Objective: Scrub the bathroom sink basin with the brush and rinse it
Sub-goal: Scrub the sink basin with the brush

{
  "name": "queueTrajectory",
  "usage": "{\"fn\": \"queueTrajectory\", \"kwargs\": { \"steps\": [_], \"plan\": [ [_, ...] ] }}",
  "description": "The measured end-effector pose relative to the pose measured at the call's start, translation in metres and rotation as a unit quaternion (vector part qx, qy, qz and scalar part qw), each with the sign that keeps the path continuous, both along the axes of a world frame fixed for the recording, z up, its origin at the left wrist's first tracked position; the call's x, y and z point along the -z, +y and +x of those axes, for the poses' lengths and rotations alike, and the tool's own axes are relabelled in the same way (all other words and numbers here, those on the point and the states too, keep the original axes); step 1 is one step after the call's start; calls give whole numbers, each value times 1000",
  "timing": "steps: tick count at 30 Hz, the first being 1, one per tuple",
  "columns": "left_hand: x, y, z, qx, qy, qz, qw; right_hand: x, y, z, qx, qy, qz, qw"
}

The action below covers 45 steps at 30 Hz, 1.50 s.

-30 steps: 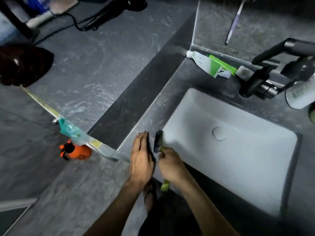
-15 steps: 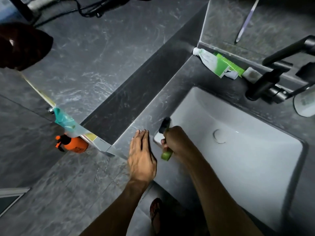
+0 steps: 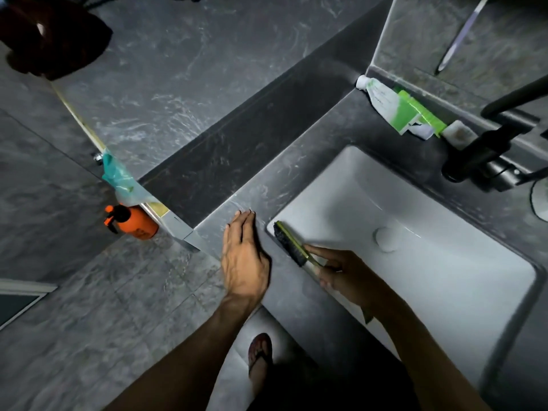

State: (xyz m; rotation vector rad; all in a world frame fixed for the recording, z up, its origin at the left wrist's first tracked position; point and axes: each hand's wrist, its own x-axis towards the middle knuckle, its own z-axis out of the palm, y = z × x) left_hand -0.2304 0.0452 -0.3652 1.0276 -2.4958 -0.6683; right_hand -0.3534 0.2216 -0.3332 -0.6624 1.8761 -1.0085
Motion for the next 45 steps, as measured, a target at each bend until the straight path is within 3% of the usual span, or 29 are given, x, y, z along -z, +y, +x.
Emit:
{"fn": "queueTrajectory", "kwargs": {
  "steps": [4, 9, 18, 23, 28, 32, 37, 41, 43, 45],
  "plan": [
    [3, 7, 1, -3, -19, -41, 999, 10, 7, -35, -18, 27, 0, 999],
    [5, 7, 0, -1, -29, -57, 998, 9, -13, -67, -89, -50, -24, 994],
    [6, 7, -2, 3, -29, -60, 998, 27, -1, -61, -120, -81, -14, 989],
    [7, 3, -3, 4, -30, -63, 998, 27, -29, -52, -116, -22, -25, 993],
    [7, 3, -2, 6, -30, -62, 998, 9, 13, -64, -165, -88, 2, 982],
    [8, 2, -2, 9, -25, -64, 998, 19, -29, -53, -128, -8, -14, 992],
    [8, 4, -3, -2, -35, -68, 997, 5, 22, -69, -181, -103, 7, 978],
    [8, 4, -3, -2, -35, -69, 997, 11, -2, -54, -131, -34, -15, 991],
    [7, 5, -3, 1, -38, -67, 997, 21, -26, -40, -84, -33, -24, 996],
    [7, 4, -2, -1, -39, -66, 997, 20, -16, -44, -98, -53, -22, 994]
  ]
}}
